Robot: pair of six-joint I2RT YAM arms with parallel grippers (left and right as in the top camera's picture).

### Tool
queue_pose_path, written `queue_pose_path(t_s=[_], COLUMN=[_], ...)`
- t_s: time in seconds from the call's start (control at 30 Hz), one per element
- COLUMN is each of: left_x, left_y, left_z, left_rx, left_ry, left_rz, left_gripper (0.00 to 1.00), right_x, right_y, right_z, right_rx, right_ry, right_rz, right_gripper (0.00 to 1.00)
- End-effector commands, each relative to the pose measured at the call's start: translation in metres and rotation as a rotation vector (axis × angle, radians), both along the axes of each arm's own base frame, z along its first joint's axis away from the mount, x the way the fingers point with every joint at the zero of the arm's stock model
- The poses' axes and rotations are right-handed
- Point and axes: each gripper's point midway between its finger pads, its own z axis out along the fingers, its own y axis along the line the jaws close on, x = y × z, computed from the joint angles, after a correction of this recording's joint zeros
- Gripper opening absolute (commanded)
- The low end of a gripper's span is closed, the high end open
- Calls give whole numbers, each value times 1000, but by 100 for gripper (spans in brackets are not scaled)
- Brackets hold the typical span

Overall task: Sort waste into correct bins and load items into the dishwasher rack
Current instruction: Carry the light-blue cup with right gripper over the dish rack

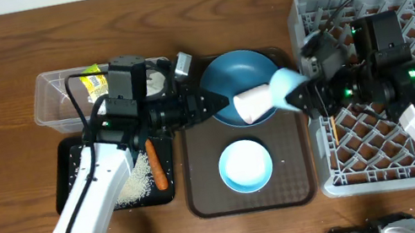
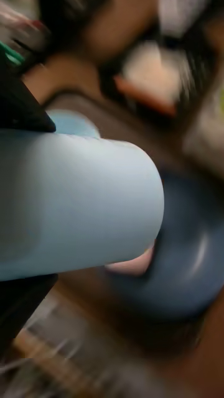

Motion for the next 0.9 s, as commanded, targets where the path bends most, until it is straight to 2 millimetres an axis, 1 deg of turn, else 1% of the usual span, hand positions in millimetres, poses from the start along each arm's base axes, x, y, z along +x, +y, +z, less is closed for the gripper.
queue_pose_path(t_s=[0.0, 0.07, 0.1, 0.13, 0.2, 0.23, 0.27, 0.33, 0.43, 0.5, 0.6, 0.77, 0.87], left_x=[15, 26, 34, 41, 52, 55, 57, 58, 58, 58, 58, 58, 58], left_y=[12, 25, 35, 45, 60, 65, 68, 69, 68, 68, 68, 68, 68], left_z=[4, -3, -7, -12, -19, -23, -25, -27, -28, -28, -28, -28, -28], left_rx=[85, 170, 230, 283, 374, 405, 428, 444, 445, 444, 445, 444, 445], left_ry=[-61, -88, -107, -123, -145, -150, -155, -157, -156, -156, -156, -155, -156], left_rz=[112, 202, 264, 318, 409, 435, 453, 462, 460, 460, 460, 460, 460], left_gripper=[25, 25, 28, 33, 34, 35, 38, 44, 50, 60, 76, 89, 93], right_x=[18, 20, 21, 22, 24, 25, 26, 27, 28, 28, 31, 34, 33], right_y=[-50, -59, -64, -69, -81, -88, -95, -106, -121, -127, -132, -132, -132], right_z=[-7, -7, -7, -7, -7, -7, -7, -6, -6, -6, -4, -2, -3], right_rx=[-117, -122, -120, -118, -117, -118, -120, -116, -113, -113, -111, -108, -110], right_ry=[44, 45, 46, 49, 51, 51, 50, 47, 46, 47, 35, 19, 23], right_rz=[-343, -371, -389, -416, -456, -476, -498, -537, -583, -602, -615, -615, -612], right_gripper=[21, 20, 20, 20, 19, 19, 18, 16, 14, 11, 11, 11, 11])
